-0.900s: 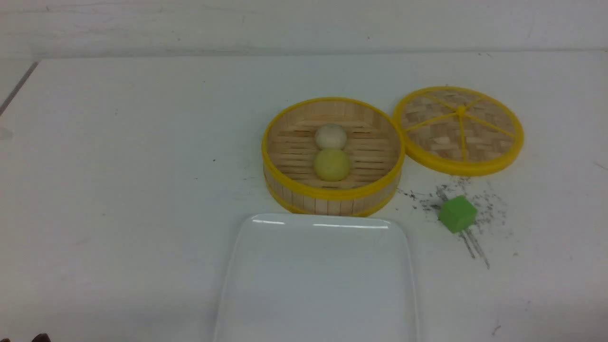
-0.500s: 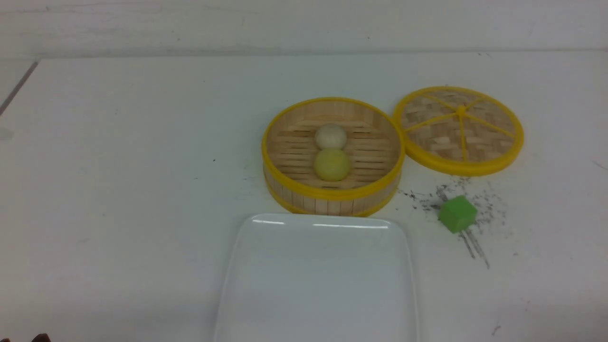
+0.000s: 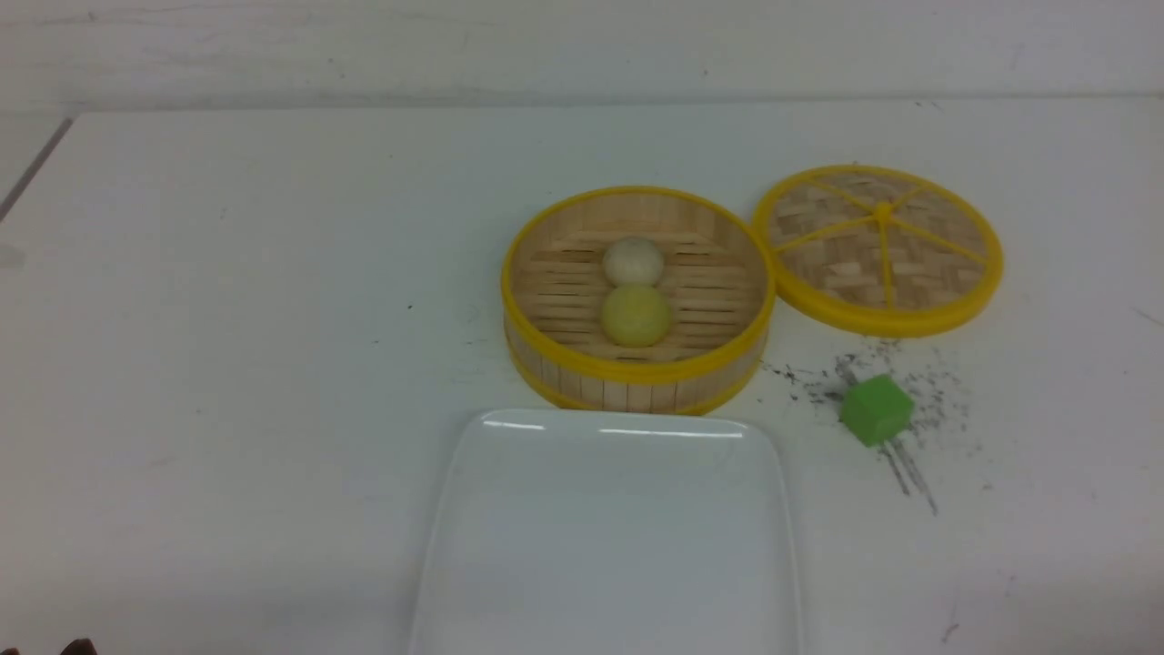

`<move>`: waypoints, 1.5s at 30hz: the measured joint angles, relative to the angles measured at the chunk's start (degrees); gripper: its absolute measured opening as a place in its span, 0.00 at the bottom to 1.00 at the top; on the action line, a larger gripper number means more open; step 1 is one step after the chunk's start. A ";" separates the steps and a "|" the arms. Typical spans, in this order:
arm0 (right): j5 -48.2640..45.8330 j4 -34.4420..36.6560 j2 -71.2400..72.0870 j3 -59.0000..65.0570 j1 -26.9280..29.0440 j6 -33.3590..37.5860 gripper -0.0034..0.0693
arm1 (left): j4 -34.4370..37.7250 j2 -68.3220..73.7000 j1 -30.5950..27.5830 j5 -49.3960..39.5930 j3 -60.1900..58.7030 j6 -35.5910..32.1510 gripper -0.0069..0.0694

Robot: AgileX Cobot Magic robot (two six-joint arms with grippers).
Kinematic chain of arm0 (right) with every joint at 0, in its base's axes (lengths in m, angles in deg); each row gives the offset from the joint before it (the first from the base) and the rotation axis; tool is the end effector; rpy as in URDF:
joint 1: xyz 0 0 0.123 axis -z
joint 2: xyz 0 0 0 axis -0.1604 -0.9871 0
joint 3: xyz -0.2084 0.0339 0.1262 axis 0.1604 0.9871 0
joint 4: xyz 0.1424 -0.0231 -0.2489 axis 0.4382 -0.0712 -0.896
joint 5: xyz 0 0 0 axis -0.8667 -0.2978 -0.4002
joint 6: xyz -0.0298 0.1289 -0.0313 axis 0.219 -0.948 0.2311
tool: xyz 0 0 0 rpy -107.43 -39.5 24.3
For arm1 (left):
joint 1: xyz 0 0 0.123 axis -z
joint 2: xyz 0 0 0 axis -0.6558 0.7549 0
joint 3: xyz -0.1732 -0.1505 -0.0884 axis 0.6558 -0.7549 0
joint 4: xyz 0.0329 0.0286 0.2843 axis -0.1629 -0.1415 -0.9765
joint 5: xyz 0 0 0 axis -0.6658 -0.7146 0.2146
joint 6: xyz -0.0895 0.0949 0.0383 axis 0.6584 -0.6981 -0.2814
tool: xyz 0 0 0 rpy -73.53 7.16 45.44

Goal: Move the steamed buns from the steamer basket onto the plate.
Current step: Use the right arm to grab the steamed stuffed bun that is closest to it

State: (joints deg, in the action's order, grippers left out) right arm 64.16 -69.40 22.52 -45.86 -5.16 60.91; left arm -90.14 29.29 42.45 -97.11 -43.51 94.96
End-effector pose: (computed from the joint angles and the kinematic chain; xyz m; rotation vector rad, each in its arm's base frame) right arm 0.1692 -0.0167 0.1578 0.2212 1.8809 0.0127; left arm 0.1706 0.0011 0.1592 -0.0831 1.8777 -0.0374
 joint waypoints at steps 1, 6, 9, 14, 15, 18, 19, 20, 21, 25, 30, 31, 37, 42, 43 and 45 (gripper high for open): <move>0.00 0.00 0.00 0.00 0.00 0.00 0.38 | 0.00 0.00 0.00 0.00 0.00 0.00 0.53; 0.00 0.00 0.00 0.00 0.00 0.00 0.38 | 0.00 0.00 0.00 0.00 0.00 0.00 0.53; 0.00 0.00 0.00 0.00 0.00 0.00 0.38 | 0.00 0.00 0.00 0.00 0.00 0.00 0.53; 0.00 0.00 0.00 0.00 0.00 0.00 0.38 | 0.00 0.00 0.00 0.00 0.00 0.00 0.53; 0.00 0.00 0.00 0.00 0.00 0.00 0.38 | 0.00 0.00 0.00 0.00 0.00 0.00 0.53; 0.00 0.00 0.00 0.00 0.00 0.00 0.38 | 0.00 0.00 0.00 0.00 0.00 0.00 0.53; 0.00 0.00 0.00 0.00 0.00 0.00 0.38 | 0.00 0.00 0.00 0.00 0.00 0.00 0.53; 0.00 0.00 0.00 0.00 0.00 0.00 0.38 | 0.00 0.00 0.00 0.00 0.00 0.00 0.53; 0.00 0.00 0.00 0.00 0.00 0.00 0.38 | 0.00 0.00 0.00 0.00 0.00 0.00 0.53; 0.00 0.00 0.00 0.00 0.00 0.00 0.38 | 0.00 0.00 0.00 0.00 0.00 0.00 0.53; 0.06 -0.38 0.00 0.00 0.00 0.00 0.38 | 0.00 0.00 0.00 0.00 0.00 0.00 0.53; 0.05 -0.38 0.00 0.00 0.00 0.00 0.38 | 0.00 0.00 0.00 0.00 0.00 0.00 0.53; 0.34 1.82 0.00 -1.59 0.00 -0.79 0.38 | 0.00 0.00 0.00 0.00 0.00 0.00 0.53; 0.16 6.37 0.00 -13.22 0.00 -0.85 0.38 | 0.00 0.00 0.00 0.00 0.00 0.00 0.53; -0.06 6.90 0.00 -15.48 0.00 -0.85 0.38 | 0.00 0.00 0.00 0.00 0.00 0.00 0.53; -1.46 7.85 0.00 -22.07 0.00 -0.80 0.38 | 0.00 0.00 0.00 0.00 0.00 0.00 0.53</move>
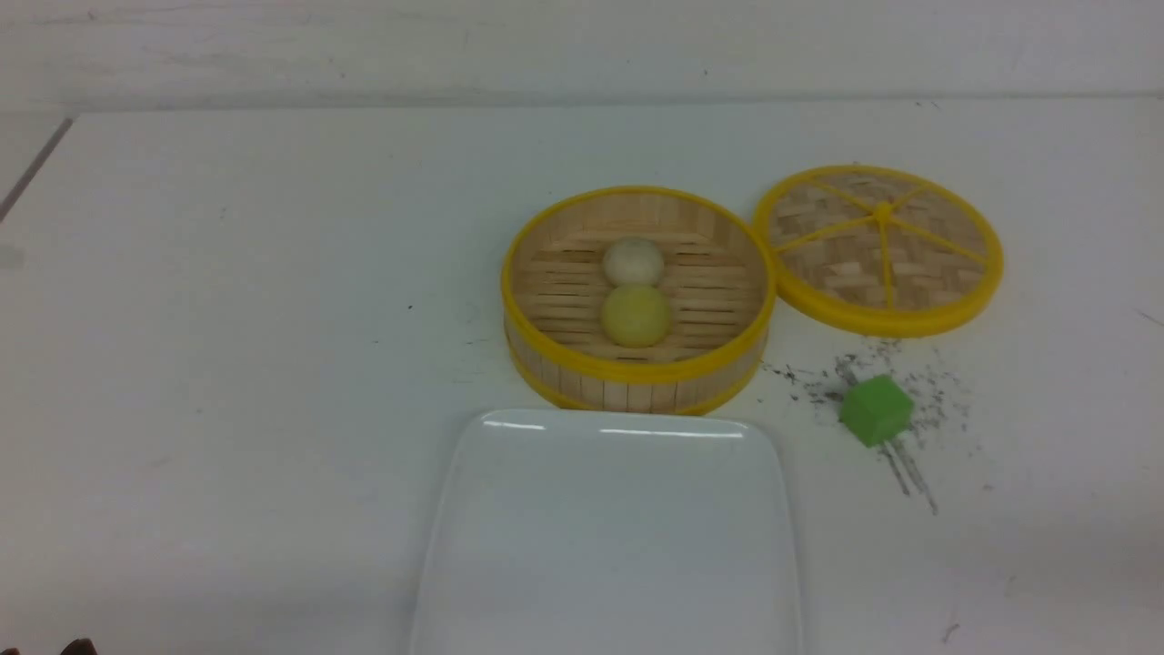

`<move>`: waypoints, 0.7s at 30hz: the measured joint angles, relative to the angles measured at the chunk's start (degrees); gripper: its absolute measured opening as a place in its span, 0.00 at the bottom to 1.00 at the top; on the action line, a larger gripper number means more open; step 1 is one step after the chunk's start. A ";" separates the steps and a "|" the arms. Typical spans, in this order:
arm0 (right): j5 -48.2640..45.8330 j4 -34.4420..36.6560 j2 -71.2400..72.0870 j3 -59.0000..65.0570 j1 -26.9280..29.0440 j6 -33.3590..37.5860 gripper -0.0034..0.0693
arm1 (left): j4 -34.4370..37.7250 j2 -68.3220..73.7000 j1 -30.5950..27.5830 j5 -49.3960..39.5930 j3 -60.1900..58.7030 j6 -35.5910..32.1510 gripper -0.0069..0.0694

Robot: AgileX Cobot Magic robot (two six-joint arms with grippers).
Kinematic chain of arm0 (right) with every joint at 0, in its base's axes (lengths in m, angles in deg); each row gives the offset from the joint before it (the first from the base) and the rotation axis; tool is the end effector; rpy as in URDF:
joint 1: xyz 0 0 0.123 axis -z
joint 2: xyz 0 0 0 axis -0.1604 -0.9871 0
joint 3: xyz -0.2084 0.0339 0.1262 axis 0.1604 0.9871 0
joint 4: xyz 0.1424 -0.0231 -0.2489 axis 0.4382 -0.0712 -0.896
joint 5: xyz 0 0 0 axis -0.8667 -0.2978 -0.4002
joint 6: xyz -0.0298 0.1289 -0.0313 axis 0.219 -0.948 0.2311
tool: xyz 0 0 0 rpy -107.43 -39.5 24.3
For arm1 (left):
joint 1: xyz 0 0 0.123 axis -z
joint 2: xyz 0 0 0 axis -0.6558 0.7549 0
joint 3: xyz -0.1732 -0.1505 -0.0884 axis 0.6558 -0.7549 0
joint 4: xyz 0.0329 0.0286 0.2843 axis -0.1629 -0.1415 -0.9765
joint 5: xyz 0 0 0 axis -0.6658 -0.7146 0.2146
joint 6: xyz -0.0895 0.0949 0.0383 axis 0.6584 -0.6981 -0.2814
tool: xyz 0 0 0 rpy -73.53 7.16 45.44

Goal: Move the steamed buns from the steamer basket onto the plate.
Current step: Use the right arm to grab the steamed stuffed bun that is closest to it

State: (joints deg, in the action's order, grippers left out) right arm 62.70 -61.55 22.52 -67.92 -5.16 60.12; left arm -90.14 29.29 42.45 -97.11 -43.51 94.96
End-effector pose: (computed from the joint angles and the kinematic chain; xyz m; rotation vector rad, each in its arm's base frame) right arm 0.1401 -0.0071 0.3096 0.2503 1.5177 0.1796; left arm 0.1706 0.0011 0.1592 -0.0831 1.8777 -0.0374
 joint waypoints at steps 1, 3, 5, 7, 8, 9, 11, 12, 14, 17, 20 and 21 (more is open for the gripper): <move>0.00 -0.03 0.00 0.00 0.00 0.00 0.38 | 0.00 0.00 0.00 0.00 0.00 0.00 0.53; -4.08 0.58 0.05 -8.81 0.00 0.00 0.38 | 0.00 0.00 0.00 0.00 0.00 0.00 0.53; -6.17 0.57 0.11 -12.78 0.00 0.34 0.38 | 0.00 0.00 0.00 0.00 0.00 0.00 0.53; -8.22 0.57 0.21 -16.94 0.00 1.32 0.38 | 0.00 0.00 0.00 0.00 0.00 0.00 0.53; -8.79 0.57 0.28 -18.07 0.00 1.69 0.38 | 0.00 0.00 0.00 0.00 0.00 0.00 0.53; -9.30 0.70 0.36 -19.16 0.00 2.14 0.38 | 0.00 0.00 0.00 0.00 0.00 0.00 0.53; -10.23 1.45 0.57 -20.39 0.00 2.64 0.38 | 0.00 0.00 0.00 0.00 0.00 0.00 0.53; -10.24 1.70 0.57 -20.52 0.00 2.65 0.38 | 0.00 0.00 0.00 0.00 0.00 0.00 0.53; -10.51 2.63 0.57 -20.64 0.00 2.70 0.38 | 0.00 0.00 0.00 0.00 0.00 0.00 0.53; -10.61 5.64 0.57 -20.70 0.00 2.70 0.38 | 0.00 0.00 0.00 0.00 0.00 0.00 0.53; -9.87 9.57 0.57 -20.74 0.00 2.76 0.38 | 0.00 0.00 0.00 0.00 0.00 0.00 0.53; -9.79 10.53 0.57 -20.74 0.00 2.76 0.38 | 0.00 0.00 0.00 0.00 0.00 0.00 0.53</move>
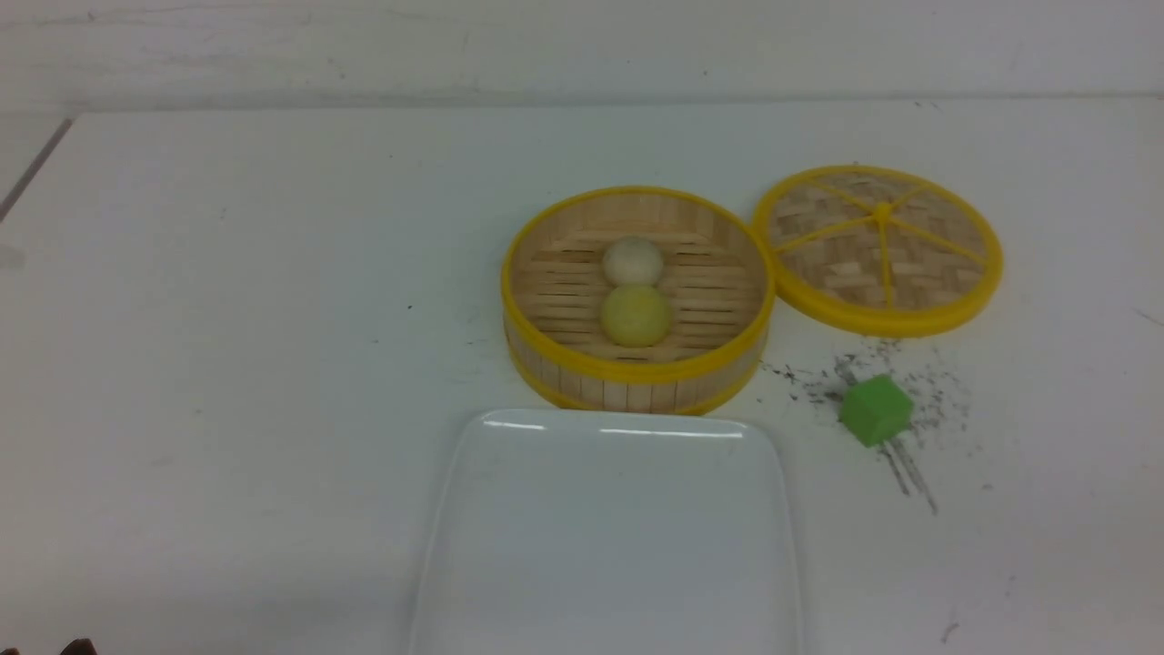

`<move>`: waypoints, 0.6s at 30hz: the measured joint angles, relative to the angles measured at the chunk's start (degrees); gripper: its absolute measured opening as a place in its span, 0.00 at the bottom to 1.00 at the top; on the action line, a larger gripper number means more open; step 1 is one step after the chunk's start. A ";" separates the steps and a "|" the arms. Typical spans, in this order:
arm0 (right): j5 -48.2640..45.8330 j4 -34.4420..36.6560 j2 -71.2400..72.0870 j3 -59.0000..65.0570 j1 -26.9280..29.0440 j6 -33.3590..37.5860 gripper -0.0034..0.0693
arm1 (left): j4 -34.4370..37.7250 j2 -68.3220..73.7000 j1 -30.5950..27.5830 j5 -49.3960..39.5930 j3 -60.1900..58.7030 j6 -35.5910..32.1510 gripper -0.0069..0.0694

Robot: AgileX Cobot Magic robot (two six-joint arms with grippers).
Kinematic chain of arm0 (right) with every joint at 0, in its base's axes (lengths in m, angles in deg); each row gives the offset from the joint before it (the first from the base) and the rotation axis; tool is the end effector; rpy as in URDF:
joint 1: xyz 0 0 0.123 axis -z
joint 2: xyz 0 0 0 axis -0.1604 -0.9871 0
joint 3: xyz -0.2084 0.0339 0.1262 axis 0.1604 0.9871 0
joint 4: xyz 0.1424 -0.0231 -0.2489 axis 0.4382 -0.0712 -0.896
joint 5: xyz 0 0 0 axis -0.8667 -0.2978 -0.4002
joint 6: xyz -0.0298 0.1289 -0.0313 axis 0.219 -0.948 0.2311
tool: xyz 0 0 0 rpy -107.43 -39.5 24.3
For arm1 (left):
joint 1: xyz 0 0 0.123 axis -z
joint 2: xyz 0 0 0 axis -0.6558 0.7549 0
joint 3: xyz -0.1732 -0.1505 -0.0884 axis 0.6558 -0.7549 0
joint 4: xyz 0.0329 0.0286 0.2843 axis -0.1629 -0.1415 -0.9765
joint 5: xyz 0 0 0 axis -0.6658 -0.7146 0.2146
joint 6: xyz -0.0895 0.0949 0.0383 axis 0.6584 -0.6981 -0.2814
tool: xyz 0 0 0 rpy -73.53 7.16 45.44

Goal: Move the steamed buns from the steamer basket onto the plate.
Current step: Use the right arm to grab the steamed stuffed bun that is closest to it

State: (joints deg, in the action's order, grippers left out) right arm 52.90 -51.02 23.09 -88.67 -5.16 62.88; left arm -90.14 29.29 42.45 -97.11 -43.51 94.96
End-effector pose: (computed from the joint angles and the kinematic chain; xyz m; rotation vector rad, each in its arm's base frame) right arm 0.0657 0.0133 0.4156 0.1857 1.3194 0.3466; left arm 0.1706 0.0011 0.1592 -0.0831 1.8777 -0.0374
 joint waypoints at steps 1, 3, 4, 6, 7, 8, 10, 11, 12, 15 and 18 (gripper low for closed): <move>0.00 0.72 0.00 0.00 0.00 0.00 0.38 | 0.00 0.00 0.00 0.00 0.00 0.00 0.53; -0.24 1.12 0.00 0.00 0.00 0.00 0.38 | 0.00 0.00 0.00 0.00 0.00 0.00 0.53; -0.30 1.35 0.00 0.00 0.00 0.00 0.38 | 0.00 0.00 0.00 0.00 0.00 0.00 0.53; -0.56 1.99 0.00 0.00 0.00 0.00 0.38 | 0.00 0.00 0.00 0.00 0.00 0.00 0.53; -0.56 2.07 0.00 0.00 0.00 0.00 0.38 | 0.00 0.00 0.00 0.00 0.00 0.00 0.53; -0.67 2.82 0.00 0.00 0.00 0.00 0.38 | 0.00 0.00 0.00 0.00 0.00 0.00 0.53; -0.89 3.54 0.00 0.00 0.00 0.00 0.38 | 0.00 0.00 0.00 0.00 0.00 0.00 0.53; -1.02 4.13 0.00 0.00 0.00 -0.25 0.38 | 0.00 0.00 0.00 0.00 0.00 0.00 0.53; -1.29 5.28 0.00 0.00 0.00 -0.53 0.38 | 0.00 0.00 0.00 0.00 0.00 0.00 0.53; -1.97 5.99 0.00 0.00 0.00 -0.71 0.38 | 0.00 0.00 0.00 0.00 0.00 0.00 0.53; -2.49 6.27 0.00 0.00 0.00 -0.85 0.38 | 0.00 0.00 0.00 0.00 0.00 0.00 0.53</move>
State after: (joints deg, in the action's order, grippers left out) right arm 50.42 -44.75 23.09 -88.67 -5.16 62.03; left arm -90.14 29.29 42.45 -97.11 -43.51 94.96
